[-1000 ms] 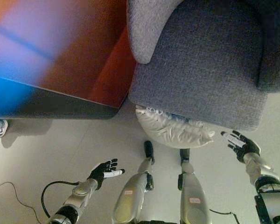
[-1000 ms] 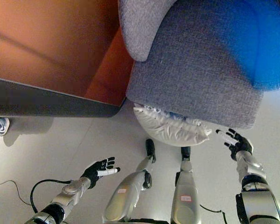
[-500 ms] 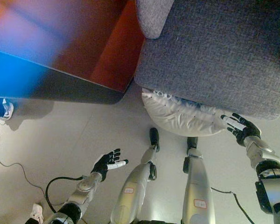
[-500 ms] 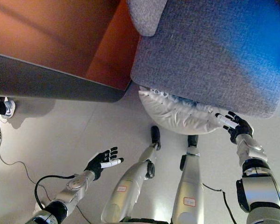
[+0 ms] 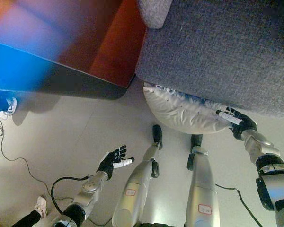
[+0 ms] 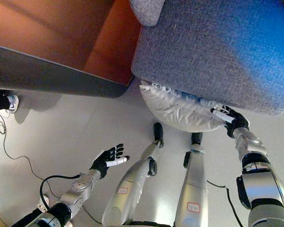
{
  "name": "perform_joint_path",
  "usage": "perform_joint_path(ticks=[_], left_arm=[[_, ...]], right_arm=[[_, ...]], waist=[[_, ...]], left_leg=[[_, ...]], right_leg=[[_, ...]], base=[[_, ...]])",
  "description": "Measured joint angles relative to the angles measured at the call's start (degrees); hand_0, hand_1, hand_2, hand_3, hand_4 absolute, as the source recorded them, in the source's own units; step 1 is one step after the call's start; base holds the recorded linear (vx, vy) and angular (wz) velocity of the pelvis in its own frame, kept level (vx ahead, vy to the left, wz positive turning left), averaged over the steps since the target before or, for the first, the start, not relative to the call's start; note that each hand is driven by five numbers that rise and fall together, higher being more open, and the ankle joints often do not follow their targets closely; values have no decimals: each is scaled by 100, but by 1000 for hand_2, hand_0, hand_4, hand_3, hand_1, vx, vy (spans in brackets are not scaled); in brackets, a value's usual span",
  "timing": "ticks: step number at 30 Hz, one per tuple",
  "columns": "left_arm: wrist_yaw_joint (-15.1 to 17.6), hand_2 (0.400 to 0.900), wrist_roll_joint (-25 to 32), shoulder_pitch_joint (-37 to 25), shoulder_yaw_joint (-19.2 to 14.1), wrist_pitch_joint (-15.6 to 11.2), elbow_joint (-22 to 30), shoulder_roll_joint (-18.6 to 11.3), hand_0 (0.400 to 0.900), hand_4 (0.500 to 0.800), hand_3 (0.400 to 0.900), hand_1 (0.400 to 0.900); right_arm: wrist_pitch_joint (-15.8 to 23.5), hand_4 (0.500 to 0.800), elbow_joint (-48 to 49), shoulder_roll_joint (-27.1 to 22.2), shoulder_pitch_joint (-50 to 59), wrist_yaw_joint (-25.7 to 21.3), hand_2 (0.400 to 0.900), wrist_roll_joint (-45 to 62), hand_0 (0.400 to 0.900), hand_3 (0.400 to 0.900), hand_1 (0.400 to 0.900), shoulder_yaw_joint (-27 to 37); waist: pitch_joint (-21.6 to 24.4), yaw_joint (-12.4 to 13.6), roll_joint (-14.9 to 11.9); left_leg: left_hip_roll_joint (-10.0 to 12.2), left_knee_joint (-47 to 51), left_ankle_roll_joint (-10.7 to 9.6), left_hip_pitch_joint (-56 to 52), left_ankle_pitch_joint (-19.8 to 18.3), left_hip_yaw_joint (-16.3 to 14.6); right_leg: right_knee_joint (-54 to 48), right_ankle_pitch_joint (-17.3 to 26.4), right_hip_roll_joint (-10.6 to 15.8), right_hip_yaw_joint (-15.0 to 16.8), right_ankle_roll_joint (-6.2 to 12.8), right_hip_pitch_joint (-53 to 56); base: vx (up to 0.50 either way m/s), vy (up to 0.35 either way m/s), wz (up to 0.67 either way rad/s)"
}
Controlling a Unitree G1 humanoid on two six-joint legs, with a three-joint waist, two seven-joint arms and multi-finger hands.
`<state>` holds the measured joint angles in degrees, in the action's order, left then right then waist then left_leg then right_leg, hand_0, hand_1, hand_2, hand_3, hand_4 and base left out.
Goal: Pick up the pillow and put it on the sofa.
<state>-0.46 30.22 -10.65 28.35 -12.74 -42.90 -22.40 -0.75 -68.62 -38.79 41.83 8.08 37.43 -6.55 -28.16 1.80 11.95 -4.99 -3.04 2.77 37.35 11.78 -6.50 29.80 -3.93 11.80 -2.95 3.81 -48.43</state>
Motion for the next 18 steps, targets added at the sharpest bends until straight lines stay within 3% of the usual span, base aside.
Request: perform_joint_path(ticks=[10,11,12,13,18], left_arm=[[228,900,362,-1,171,-197,138,-4,900,800,900,900],[232,900,396,-1,170,-241,143,-4,900,800,900,900],[249,900,397,-2,168,-258,150,-4,900,800,900,900],[256,900,399,-2,168,-259,151,-4,900,800,900,900],[257,900,444,-2,145,-344,242,-20,900,800,900,900]], right_arm=[[7,800,6,-14,287,174,900,-7,900,900,900,-155],[4,633,6,-45,317,211,622,-12,622,622,622,-213],[-6,578,6,-70,346,237,529,-17,529,529,529,-235],[-9,500,6,-82,376,236,400,-82,400,400,400,-257],[-22,500,9,-189,548,279,400,-319,400,400,400,-451]], waist=[[1,9,1],[1,9,1],[1,10,1],[1,10,1],[1,32,1]], left_leg=[[18,-207,-47,496,-23,-37],[22,-240,-54,549,-28,-36],[23,-264,-56,585,-30,-35],[29,-290,-61,616,-32,-32],[50,-422,-88,816,-51,-9]], right_leg=[[224,-33,-10,63,-55,-519],[244,-36,-10,63,-61,-563],[269,-41,-9,63,-69,-600],[289,-45,-10,60,-77,-628],[390,-66,-15,39,-112,-803]], base=[[-4,1,0],[-7,-17,6],[-10,-28,7],[-7,-35,6],[-5,-36,5]])
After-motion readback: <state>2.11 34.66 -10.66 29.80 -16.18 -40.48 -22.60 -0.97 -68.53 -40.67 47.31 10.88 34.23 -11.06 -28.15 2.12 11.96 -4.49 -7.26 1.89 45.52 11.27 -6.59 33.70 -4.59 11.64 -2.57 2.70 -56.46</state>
